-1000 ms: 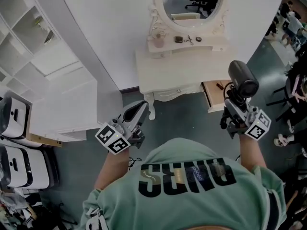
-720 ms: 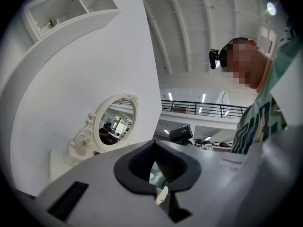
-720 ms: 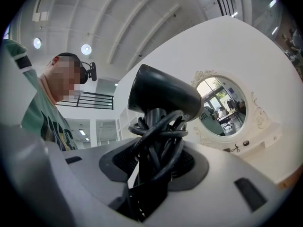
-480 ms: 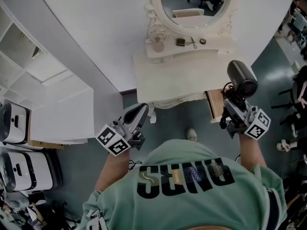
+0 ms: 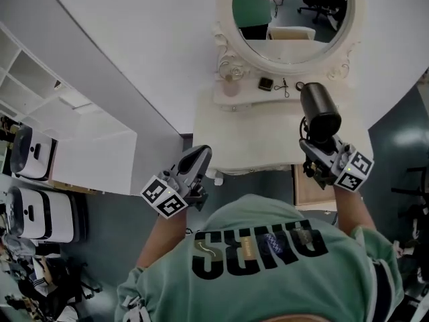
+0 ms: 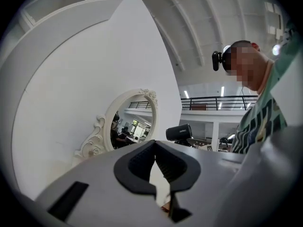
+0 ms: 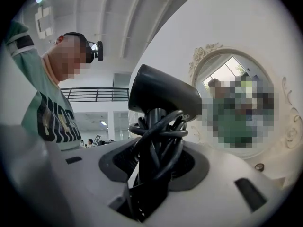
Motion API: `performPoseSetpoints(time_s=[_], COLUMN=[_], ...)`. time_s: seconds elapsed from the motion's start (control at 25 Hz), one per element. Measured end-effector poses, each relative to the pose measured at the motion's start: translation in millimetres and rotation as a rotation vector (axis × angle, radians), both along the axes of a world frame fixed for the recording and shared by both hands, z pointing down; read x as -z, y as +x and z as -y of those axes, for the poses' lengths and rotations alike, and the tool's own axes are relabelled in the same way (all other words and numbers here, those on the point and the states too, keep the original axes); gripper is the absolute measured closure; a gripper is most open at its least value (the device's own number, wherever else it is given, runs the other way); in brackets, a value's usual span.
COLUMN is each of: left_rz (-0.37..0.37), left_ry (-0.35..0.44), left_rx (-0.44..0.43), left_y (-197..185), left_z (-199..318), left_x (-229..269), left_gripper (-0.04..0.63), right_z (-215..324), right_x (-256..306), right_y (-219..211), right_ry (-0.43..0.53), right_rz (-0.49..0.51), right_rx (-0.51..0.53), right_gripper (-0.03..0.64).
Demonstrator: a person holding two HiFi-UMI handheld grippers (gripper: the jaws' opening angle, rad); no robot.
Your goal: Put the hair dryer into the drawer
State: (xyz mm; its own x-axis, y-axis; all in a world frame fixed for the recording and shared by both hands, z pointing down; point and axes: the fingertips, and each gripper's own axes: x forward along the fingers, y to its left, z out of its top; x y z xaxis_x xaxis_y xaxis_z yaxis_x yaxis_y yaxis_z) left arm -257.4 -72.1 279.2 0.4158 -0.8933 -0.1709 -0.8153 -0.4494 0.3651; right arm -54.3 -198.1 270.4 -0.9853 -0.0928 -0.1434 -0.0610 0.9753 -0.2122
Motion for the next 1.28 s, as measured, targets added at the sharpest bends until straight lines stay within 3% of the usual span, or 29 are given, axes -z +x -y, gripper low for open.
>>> performPoseSetpoints(time_s=[0.28,0.52,0.72,1.0,1.28], left_rz=[0.025,0.039,0.038,0.045,0.062], left_ry=[0.020,0.042,0.031,-0.036,-0.120], left_rx=[0.074,0.053,0.011,-0.139,-0.372], left_y=[-59.8,-92.8,-96.0,-45.1,71.3], left_z=[2.5,-4.3,7.4,63.9,140.1], left_x=[2.4,11.5,7.5,-19.1,-76.0], left_gripper=[0.589,0.589,0.589,0.589,0.589], right_z=[9.2,-0.7,2.3,30.2,72.2], right_x=[2.3,13.2,14.0,-16.6,-84.9], right_y=[-49.7,-75.4,-82.1,-40.5,50.1], right_ry=[-0.009,0.038,0.070,0.097,0.102], right_rz=[0.028,-0.005,-0.046,-0.166,-0.332], right_rx=[-0.018,-0.056,-0.076,-0.173,-0.274], right_gripper=[0.454,0.456,0.456,0.456,0.456])
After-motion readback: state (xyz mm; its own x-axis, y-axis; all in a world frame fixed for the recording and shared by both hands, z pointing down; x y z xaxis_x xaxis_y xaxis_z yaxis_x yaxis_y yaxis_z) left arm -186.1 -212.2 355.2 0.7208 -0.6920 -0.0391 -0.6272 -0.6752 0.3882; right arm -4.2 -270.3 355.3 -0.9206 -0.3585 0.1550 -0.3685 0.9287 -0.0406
